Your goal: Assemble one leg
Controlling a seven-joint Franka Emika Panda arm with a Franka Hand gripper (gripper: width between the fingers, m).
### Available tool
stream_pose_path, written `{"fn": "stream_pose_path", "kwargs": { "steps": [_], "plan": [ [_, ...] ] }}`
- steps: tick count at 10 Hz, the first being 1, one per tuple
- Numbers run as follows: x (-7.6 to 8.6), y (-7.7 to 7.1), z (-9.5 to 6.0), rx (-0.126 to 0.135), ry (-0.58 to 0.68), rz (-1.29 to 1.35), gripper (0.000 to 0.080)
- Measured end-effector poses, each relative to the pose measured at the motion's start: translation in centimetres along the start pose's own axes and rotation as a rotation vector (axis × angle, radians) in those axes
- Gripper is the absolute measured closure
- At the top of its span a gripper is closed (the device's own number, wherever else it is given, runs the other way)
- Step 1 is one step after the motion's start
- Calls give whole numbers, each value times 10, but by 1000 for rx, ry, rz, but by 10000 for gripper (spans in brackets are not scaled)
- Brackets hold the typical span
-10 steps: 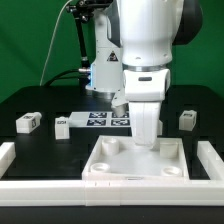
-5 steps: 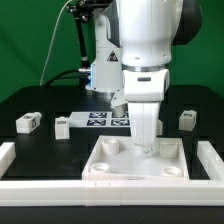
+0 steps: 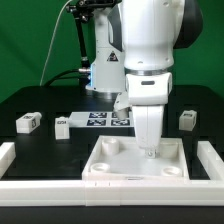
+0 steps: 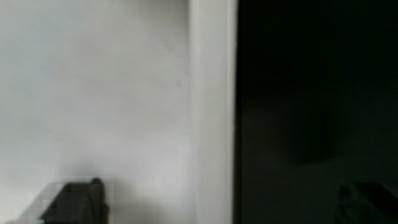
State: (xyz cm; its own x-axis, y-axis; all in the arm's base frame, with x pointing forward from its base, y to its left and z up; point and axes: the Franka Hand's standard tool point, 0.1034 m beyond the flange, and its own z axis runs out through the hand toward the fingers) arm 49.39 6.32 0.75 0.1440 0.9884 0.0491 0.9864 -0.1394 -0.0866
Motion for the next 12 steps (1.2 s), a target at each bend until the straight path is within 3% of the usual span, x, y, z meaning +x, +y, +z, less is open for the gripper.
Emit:
{"fn": "stream_pose_path", "kwargs": {
  "steps": [1, 2, 3, 5, 8, 12],
  "plan": [
    [0, 0, 0, 0, 0, 0, 244],
    [0, 0, 0, 1, 0, 1, 426],
    [0, 0, 0, 1, 0, 1, 426],
    [-1, 0, 1, 1, 0, 1, 733],
    [4, 4, -1, -13, 2, -24, 738],
    [30, 5, 1, -14, 11, -98, 738]
  ]
}}
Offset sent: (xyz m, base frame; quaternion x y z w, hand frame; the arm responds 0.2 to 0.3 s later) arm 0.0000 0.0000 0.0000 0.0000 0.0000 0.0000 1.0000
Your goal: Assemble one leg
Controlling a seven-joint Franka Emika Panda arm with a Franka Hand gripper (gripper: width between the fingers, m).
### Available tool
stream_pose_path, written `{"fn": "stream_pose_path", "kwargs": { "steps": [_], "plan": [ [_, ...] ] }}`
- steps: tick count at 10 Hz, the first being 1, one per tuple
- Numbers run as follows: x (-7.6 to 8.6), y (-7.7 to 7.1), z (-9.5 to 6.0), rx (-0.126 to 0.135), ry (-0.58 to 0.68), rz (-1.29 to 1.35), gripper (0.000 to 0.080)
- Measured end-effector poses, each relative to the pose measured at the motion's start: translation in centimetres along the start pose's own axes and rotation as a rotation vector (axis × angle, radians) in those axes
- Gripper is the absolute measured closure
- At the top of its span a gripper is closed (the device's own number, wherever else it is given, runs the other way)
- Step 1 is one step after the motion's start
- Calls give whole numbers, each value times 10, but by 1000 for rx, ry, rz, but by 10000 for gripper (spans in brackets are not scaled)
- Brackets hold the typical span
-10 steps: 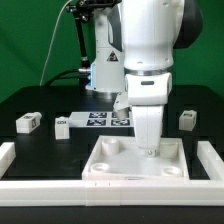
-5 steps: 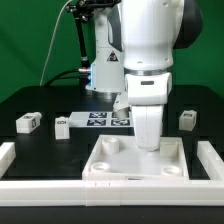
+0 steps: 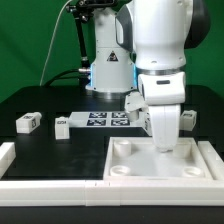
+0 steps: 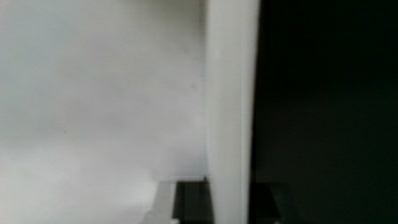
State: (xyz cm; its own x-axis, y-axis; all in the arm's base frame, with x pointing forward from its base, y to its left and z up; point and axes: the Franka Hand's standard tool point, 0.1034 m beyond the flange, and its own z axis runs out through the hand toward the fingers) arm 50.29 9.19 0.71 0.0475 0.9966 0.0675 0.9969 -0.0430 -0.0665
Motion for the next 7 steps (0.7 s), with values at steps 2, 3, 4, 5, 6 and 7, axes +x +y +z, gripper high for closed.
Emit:
{"fn": "stream_pose_path", "kwargs": {
  "steps": [2, 3, 4, 5, 6, 7],
  "plan": [
    [-1, 1, 0, 4, -3, -6, 738],
    [-1, 1, 0, 4, -3, -6, 738],
    [-1, 1, 0, 4, -3, -5, 738],
    [-2, 1, 0, 5, -3, -4, 738],
    [-2, 1, 1, 5, -3, -3, 563],
    [-3, 1, 1, 5, -3, -2, 419]
  ]
}}
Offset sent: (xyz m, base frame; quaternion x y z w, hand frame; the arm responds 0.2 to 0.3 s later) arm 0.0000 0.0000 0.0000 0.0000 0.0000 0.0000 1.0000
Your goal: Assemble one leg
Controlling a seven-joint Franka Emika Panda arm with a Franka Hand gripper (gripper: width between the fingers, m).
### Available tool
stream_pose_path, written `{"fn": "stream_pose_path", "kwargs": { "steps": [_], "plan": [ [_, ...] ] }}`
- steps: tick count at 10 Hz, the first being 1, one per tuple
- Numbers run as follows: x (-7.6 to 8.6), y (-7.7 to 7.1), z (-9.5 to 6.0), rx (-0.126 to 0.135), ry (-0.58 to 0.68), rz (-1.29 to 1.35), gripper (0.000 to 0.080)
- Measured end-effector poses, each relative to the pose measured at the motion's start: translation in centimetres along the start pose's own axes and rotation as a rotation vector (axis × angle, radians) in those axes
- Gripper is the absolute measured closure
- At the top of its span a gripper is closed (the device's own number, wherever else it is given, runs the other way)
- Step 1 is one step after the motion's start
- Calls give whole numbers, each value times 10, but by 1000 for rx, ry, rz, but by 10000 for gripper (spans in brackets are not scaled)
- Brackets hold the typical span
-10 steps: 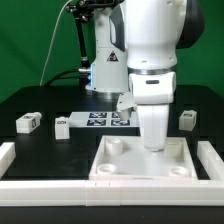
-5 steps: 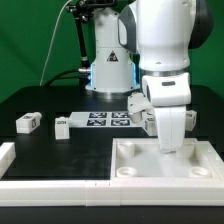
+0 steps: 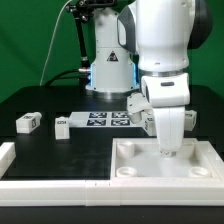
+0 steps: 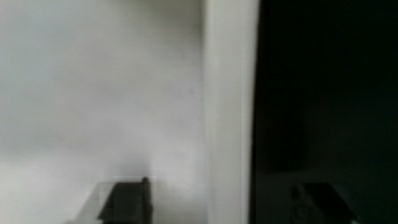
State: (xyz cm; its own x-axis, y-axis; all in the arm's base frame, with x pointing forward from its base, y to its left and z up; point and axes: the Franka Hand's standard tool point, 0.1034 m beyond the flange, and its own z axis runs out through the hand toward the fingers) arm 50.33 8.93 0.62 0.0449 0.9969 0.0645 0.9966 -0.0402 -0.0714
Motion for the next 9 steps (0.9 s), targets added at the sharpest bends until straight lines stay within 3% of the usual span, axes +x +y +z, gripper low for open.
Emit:
{"fn": "stream_pose_path", "kwargs": {
  "steps": [1, 2, 3, 8, 9],
  "plan": [
    [0, 0, 0, -1, 0, 0, 284],
    [0, 1, -1, -3, 1, 0, 284],
    [0, 1, -1, -4, 1, 0, 175],
    [0, 1, -2, -4, 0, 10, 150],
    [0, -3, -8, -6, -4, 57, 150]
  ]
}}
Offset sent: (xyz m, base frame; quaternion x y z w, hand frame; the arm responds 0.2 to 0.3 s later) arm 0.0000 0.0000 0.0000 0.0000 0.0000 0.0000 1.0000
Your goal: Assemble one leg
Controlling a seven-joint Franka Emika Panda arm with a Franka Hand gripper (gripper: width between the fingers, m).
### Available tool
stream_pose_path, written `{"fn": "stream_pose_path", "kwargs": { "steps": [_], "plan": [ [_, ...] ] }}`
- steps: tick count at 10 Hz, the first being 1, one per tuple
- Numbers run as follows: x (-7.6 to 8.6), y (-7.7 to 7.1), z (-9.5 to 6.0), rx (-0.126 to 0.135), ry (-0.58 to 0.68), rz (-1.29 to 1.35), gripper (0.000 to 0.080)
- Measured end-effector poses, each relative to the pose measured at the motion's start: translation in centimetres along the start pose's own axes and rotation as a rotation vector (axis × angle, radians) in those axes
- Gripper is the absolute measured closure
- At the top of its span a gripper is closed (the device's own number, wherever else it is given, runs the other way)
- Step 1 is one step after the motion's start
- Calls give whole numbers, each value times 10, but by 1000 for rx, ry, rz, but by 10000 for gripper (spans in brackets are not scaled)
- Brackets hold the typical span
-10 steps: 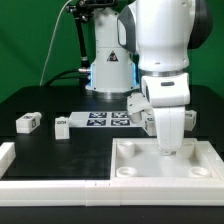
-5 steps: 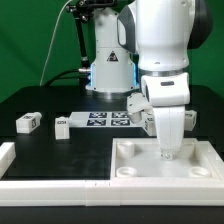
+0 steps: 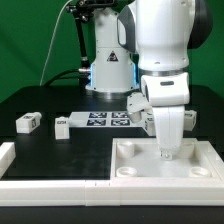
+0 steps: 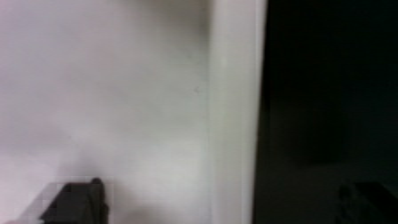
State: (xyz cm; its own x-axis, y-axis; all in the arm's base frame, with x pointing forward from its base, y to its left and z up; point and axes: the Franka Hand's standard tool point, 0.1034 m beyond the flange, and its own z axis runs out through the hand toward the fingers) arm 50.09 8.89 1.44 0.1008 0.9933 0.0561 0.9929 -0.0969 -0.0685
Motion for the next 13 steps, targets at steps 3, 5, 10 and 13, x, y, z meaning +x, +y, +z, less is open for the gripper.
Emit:
{"fn": "stream_pose_path", "kwargs": {
  "steps": [3, 5, 10, 13],
  "plan": [
    [1, -31, -19, -8, -17, 150, 150],
    [6, -41, -30, -16, -25, 208, 150],
    [6, -41, -27, -11, -18, 423, 150],
    [3, -49, -25, -7, -1, 754, 150]
  ]
}}
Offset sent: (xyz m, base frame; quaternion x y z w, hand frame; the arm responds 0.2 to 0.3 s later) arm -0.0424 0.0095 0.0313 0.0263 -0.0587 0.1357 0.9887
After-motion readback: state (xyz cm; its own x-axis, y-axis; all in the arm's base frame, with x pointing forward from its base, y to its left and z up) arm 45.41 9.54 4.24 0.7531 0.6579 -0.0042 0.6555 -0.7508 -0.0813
